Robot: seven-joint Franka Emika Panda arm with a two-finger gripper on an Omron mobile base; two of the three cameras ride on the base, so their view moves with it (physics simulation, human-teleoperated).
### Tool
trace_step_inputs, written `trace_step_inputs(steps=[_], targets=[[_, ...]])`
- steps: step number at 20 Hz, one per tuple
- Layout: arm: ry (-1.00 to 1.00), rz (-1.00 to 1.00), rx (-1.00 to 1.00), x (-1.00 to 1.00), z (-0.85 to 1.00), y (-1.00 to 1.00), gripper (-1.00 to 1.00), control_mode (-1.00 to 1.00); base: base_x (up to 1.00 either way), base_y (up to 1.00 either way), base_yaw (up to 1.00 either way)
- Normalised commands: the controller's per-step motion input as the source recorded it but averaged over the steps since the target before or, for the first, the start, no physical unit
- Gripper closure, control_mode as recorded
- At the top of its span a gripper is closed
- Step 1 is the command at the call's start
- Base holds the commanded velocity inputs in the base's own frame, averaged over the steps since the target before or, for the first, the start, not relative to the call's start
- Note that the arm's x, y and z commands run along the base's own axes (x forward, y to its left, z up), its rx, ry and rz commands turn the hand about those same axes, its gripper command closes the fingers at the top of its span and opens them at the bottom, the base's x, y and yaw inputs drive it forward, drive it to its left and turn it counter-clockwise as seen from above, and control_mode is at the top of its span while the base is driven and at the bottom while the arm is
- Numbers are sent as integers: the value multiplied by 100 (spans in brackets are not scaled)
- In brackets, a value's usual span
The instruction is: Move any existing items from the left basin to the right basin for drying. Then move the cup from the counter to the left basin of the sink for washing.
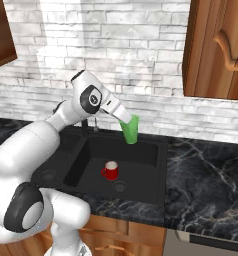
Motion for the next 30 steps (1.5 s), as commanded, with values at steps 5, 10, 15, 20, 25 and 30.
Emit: trace_step_inputs(steps=[5,10,15,20,25,30], targets=[[9,9,0,-17,-10,41,100,-100,0,0,0],[4,9,0,-15,-9,31,100,-100,0,0,0],[3,4,0,-8,-8,43,100,-100,0,0,0],[10,0,0,0,-5,62,100,-100,0,0,0],[11,1,0,0,-7,61,100,-100,0,0,0],[9,1,0,0,-11,56,100,-100,0,0,0]])
